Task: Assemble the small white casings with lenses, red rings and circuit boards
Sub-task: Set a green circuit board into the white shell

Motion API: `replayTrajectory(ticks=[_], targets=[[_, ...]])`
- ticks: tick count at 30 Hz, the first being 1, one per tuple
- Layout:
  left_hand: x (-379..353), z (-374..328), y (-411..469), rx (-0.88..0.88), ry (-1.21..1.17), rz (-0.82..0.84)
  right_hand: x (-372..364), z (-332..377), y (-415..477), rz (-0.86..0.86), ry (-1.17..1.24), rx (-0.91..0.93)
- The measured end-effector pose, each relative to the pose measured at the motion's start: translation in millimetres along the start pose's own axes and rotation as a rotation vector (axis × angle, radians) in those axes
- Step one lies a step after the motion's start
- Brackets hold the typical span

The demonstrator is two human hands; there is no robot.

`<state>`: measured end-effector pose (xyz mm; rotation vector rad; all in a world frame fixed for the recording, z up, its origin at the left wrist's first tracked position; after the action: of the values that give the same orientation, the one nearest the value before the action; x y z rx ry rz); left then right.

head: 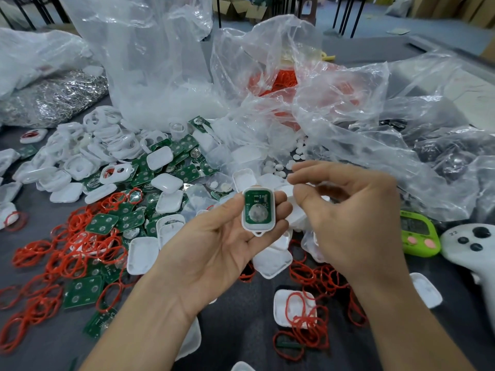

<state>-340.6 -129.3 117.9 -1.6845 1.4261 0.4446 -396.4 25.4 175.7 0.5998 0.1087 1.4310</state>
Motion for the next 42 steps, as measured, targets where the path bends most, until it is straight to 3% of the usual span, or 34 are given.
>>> replayTrajectory(ticks=[3, 8, 10, 16, 35, 42], targets=[[-0.7, -0.4, -0.8, 0.011, -0.009, 0.011, -3.1, -4.6, -1.3, 0.022, 0.027, -0.048], [0.4, 0.6, 0.0, 0.009, -0.002, 0.044, -21.5, -19.6, -7.3, 0.207, 0.257, -0.378], [0.8, 1.0, 1.5, -0.017, 0.036, 0.034, -26.8, -21.4, -9.3, 0.248, 0.319, -0.432], [1.0, 1.1, 4.1, -0.102, 0.102, -0.022, -33.0, -25.8, -12.7, 0.279, 0.273, -0.426], [0.0, 1.2, 4.0, -0.137, 0.132, 0.002, -32.1, -19.1, -17.7, 0.173, 0.192, -0.364], [0.6, 1.7, 1.9, -0.264, 0.243, -0.026, -33.1, -14.8, -23.1, 0.1, 0.153, -0.359]])
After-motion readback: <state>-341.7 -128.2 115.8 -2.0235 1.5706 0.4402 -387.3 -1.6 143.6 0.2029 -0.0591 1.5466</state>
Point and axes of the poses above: each hand's wrist, its own y-axis towards the middle knuckle, its own x-axis out of the back of the hand, z = x × y, the point moved 5 cm from there along y, towards the middle knuckle, and after that the axes turned 8 degrees about -z, right-handed, at the moved point
